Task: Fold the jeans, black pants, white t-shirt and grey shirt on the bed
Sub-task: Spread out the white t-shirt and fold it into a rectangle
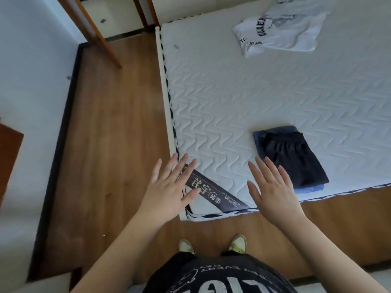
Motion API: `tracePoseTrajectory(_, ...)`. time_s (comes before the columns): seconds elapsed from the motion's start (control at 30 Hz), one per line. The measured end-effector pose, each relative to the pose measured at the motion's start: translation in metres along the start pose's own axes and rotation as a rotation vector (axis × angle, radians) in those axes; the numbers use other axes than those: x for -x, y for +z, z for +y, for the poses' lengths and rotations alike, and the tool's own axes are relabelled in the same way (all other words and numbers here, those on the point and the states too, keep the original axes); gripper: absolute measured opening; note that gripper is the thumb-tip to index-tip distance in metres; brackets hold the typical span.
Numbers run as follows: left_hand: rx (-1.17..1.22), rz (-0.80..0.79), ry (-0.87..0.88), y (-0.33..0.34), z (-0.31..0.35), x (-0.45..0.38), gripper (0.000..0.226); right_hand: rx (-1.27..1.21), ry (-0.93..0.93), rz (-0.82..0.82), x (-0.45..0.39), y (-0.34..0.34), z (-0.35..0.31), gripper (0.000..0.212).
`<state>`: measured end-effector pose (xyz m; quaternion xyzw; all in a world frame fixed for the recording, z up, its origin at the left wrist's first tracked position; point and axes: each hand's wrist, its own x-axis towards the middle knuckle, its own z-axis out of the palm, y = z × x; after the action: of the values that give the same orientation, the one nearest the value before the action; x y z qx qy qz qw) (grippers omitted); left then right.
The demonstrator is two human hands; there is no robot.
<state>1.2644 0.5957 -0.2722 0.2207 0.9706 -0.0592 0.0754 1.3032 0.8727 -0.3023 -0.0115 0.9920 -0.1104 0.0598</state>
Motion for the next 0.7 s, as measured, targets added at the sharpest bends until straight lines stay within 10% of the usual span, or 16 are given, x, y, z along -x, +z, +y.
tracePoseTrajectory(0.7,0.092,0.015,-0.239,0.075,-0.288,0.097,0.073,0.181,-0.251,-0.064,-0.112,0.06,-0.321,0.059)
